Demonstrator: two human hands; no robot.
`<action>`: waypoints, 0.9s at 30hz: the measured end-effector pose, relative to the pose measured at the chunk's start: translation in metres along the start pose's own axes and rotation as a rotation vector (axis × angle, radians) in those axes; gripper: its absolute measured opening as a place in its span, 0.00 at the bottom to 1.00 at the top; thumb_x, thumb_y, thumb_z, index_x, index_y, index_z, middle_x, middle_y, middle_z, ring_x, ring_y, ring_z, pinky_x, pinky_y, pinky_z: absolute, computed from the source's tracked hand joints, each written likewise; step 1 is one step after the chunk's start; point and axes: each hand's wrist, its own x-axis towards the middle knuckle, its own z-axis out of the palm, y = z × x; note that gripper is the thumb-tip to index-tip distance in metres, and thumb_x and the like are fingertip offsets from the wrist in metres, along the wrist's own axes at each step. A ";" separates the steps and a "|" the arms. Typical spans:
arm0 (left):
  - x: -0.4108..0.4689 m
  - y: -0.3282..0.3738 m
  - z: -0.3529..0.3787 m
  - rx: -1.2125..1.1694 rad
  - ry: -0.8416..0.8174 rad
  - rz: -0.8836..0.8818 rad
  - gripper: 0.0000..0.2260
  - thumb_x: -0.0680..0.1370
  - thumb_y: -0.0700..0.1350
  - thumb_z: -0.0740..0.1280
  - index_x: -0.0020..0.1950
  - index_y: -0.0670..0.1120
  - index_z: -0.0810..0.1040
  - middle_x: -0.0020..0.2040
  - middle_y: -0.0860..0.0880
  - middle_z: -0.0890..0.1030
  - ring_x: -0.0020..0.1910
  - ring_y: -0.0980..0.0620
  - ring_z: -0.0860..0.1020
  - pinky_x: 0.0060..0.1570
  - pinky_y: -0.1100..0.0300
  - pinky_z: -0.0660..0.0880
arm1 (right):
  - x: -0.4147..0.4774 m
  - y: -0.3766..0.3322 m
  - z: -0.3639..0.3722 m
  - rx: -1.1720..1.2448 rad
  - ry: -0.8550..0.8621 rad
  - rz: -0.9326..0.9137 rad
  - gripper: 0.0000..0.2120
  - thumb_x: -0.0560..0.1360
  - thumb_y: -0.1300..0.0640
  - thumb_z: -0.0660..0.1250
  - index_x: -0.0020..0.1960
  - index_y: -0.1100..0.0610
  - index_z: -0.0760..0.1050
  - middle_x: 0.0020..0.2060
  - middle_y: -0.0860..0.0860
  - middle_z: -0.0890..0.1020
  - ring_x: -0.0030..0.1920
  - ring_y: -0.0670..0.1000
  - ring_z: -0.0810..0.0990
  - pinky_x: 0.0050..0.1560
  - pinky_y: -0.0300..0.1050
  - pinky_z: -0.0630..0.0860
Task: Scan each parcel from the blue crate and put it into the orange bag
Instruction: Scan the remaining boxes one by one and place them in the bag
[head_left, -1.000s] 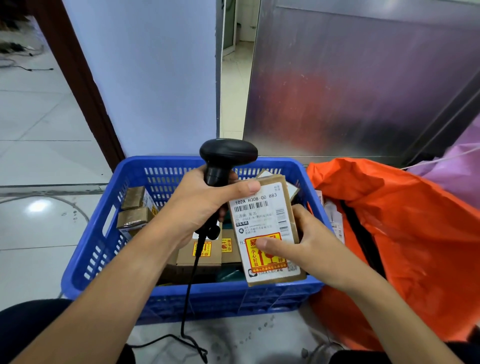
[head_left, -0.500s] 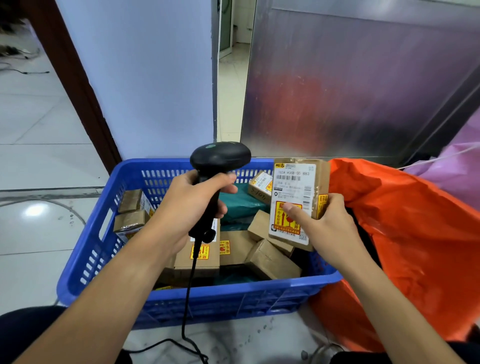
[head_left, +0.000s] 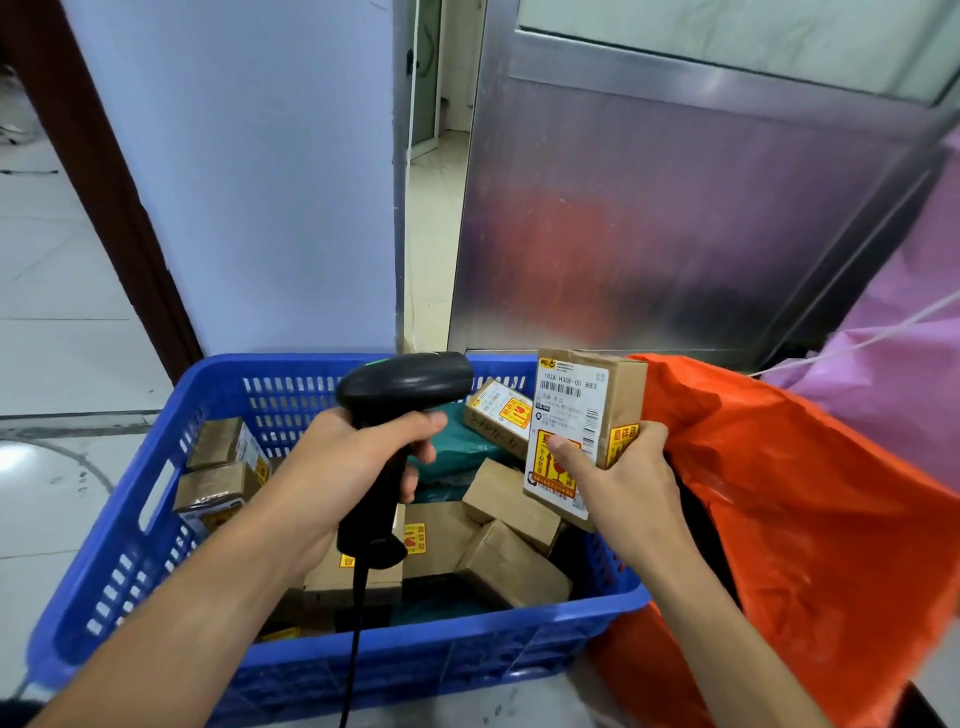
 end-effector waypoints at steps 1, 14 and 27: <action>0.000 0.000 0.000 0.001 -0.002 -0.002 0.06 0.76 0.44 0.76 0.47 0.43 0.83 0.37 0.45 0.82 0.29 0.51 0.75 0.30 0.60 0.75 | -0.001 -0.001 0.000 0.004 -0.007 0.003 0.32 0.71 0.37 0.76 0.62 0.50 0.62 0.57 0.49 0.79 0.53 0.50 0.81 0.51 0.50 0.81; -0.002 0.001 0.001 0.032 -0.014 -0.049 0.12 0.74 0.43 0.77 0.51 0.37 0.83 0.33 0.45 0.78 0.28 0.51 0.74 0.33 0.56 0.75 | -0.003 -0.003 -0.003 0.046 -0.016 -0.016 0.29 0.72 0.39 0.76 0.61 0.50 0.64 0.56 0.47 0.80 0.52 0.46 0.82 0.46 0.46 0.81; -0.003 -0.001 0.000 0.040 -0.018 -0.048 0.10 0.75 0.42 0.77 0.51 0.39 0.83 0.35 0.44 0.81 0.29 0.50 0.75 0.35 0.54 0.75 | 0.002 0.002 -0.007 0.046 -0.019 -0.033 0.30 0.67 0.32 0.74 0.57 0.46 0.64 0.55 0.46 0.81 0.52 0.49 0.83 0.50 0.55 0.84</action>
